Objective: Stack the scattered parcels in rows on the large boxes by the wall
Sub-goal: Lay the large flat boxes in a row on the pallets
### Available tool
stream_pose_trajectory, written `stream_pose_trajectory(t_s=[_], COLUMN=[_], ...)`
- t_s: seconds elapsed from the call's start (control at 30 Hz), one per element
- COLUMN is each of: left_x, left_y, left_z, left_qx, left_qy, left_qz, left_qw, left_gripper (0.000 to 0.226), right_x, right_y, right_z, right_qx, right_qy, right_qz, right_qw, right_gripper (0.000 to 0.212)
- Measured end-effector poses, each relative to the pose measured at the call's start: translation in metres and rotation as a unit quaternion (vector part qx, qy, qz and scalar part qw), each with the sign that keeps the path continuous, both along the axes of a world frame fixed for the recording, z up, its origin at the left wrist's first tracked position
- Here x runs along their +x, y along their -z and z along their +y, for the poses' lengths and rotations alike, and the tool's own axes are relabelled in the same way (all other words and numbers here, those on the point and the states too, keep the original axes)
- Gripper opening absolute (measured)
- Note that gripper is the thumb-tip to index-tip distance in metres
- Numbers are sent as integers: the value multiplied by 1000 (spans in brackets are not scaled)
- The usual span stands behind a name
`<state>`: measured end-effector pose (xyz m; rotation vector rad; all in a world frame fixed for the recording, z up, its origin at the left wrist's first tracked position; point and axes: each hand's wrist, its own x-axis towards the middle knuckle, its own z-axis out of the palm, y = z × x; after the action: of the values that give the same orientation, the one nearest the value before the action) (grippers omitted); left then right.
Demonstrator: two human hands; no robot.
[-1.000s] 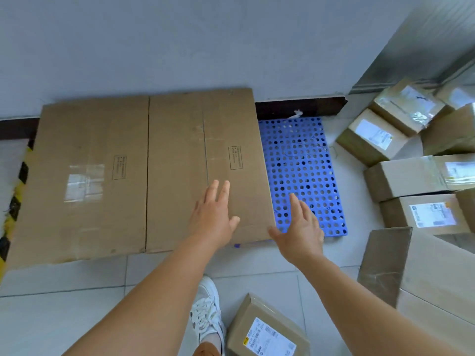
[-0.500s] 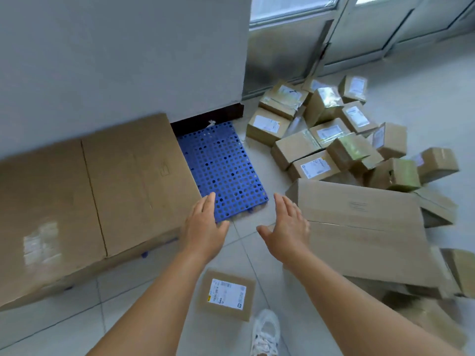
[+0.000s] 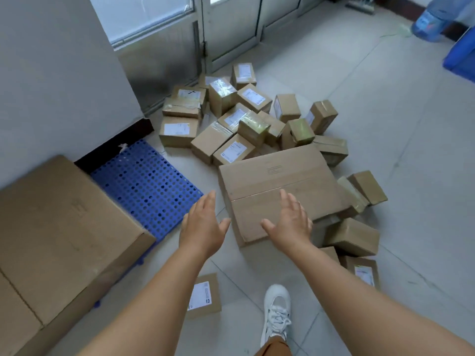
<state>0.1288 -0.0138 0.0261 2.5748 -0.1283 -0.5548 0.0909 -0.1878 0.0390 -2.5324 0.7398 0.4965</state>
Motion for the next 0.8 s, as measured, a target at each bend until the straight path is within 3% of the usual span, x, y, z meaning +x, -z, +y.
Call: stream_pose_trajectory(t_s=[0.2,0.47,0.8], left_x=[36,104,181], left_y=[16,80,206], left_z=[-97,-201,-255], left_qx=[38,108,143], left_qy=[76,97,124], left_qz=[3,30,34], left_qw=[996,989,981], left_gripper=[75,75,78], right_x=[10,40,59], right_y=[31,96,226], right_z=[-88,-202,-242], right_qx=[8,24,109], right_qy=[52,89,216], right_qz=[6,49,87], right_qw=[999,994,966], right_gripper=[88,88,95])
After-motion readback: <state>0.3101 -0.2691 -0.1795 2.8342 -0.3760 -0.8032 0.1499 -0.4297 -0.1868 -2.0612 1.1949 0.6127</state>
